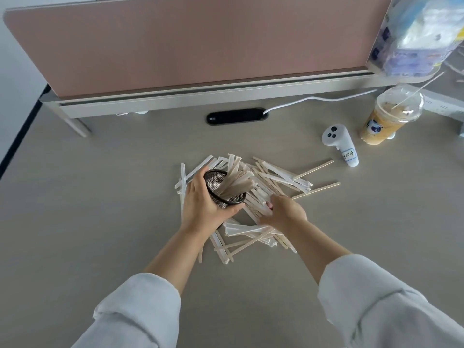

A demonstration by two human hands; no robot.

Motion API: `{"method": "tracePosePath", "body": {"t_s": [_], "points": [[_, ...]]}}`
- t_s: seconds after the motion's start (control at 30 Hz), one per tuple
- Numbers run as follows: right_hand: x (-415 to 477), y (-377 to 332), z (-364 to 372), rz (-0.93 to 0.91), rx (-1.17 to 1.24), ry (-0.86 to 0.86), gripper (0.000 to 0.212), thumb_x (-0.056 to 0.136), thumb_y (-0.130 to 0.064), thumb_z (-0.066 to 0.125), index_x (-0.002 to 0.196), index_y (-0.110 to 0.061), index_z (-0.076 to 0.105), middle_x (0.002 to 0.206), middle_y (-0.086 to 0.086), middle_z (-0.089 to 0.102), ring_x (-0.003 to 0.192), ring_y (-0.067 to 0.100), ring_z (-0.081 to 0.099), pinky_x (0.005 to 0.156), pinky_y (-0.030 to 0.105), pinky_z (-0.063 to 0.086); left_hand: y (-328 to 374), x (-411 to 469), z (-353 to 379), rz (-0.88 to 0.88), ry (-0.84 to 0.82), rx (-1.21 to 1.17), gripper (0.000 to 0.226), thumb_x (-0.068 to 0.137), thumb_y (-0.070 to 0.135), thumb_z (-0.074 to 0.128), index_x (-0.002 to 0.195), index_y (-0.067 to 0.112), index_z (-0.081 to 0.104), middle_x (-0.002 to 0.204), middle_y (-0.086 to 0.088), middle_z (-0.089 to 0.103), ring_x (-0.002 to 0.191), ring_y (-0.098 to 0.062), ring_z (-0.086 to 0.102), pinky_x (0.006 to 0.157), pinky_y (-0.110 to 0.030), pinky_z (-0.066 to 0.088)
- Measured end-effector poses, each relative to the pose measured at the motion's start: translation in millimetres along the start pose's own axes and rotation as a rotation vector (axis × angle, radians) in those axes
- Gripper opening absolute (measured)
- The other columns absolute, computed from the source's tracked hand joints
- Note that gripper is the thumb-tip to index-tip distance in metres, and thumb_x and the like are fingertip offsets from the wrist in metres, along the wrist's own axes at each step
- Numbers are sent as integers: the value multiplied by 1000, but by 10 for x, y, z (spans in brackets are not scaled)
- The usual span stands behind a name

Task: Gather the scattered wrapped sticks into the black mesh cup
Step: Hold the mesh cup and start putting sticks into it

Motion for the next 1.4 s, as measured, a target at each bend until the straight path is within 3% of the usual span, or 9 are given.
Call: {"method": "tracePosePath", "body": {"t_s": [0.1, 0.33, 0.53, 0.7, 0.87, 0.97, 1.07, 1.23, 1.4], "points": [[6, 9, 33, 20, 33, 7, 24, 80, -30, 68, 90, -16, 51, 97, 6, 59, 78, 23, 51, 58, 26, 39, -43, -28, -34, -25, -13, -32, 97, 49, 35, 87, 128, 14, 35, 123, -6, 53, 109, -15, 48, 89, -23, 36], [4, 40, -10, 43, 26, -24, 14, 82, -25, 58, 78, -16, 48, 87, 2, 53, 78, 25, 52, 54, 23, 37, -120, -57, -86, -37, -20, -44, 100, 50, 33, 88, 130, 12, 33, 127, -4, 49, 113, -16, 48, 89, -17, 32], [1, -46, 1, 20, -52, -8, 34, 91, -28, 45, 117, -8, 54, 119, 12, 57, 116, 33, 53, 84, 37, 46, -129, -77, -148, -40, -24, -41, 101, 51, 34, 87, 132, 12, 32, 129, -4, 48, 112, -13, 47, 84, -10, 29], [-14, -175, 90, 19, -151, -31, 62, 72, -48, 75, 116, -9, 56, 116, 7, 60, 110, 28, 59, 84, 36, 51, -174, -88, -167, -44, -29, -31, 103, 50, 35, 87, 133, 11, 31, 133, -5, 46, 114, -12, 45, 87, -10, 28], [-65, -224, 100, 59, -191, -50, 49, 78, -32, 75, 118, -9, 57, 114, 8, 63, 107, 29, 62, 78, 33, 50, -189, -88, -164, -47, -18, -26, 101, 51, 35, 87, 132, 10, 32, 133, -6, 46, 118, -18, 46, 89, -14, 30], [-84, -250, 126, 69, -193, -71, 32, 83, -13, 66, 113, -8, 59, 99, 9, 64, 96, 28, 64, 67, 30, 47, -181, -86, -156, -46, -23, -28, 102, 51, 35, 87, 133, 11, 31, 134, -6, 46, 119, -18, 46, 89, -13, 29], [-108, -282, 144, 60, -215, -77, 28, 83, -10, 63, 110, -8, 59, 92, 7, 61, 91, 27, 63, 63, 29, 44, -180, -84, -163, -46, -27, -29, 102, 51, 36, 86, 133, 11, 30, 134, -6, 46, 119, -19, 46, 91, -17, 32], [-107, -338, 216, 43, -258, 2, 33, 87, -2, 57, 119, -7, 57, 116, 11, 64, 110, 28, 60, 79, 31, 49, -210, -79, -179, -52, -29, -17, 104, 50, 38, 87, 133, 13, 30, 132, -6, 47, 118, -20, 48, 92, -22, 35], [-83, -344, 191, 18, -218, 58, 43, 90, 3, 46, 133, -2, 42, 131, 15, 52, 123, 31, 47, 97, 37, 45, -229, -72, -193, -59, -36, -1, 106, 50, 39, 86, 135, 13, 28, 134, -7, 46, 120, -20, 47, 95, -25, 36]]}}
Point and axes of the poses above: each hand's wrist, its own x-axis towards the middle knuckle, its own z-axis out of the palm, y = z × x, the point moved 8 cm from there along x, towards the middle knuckle
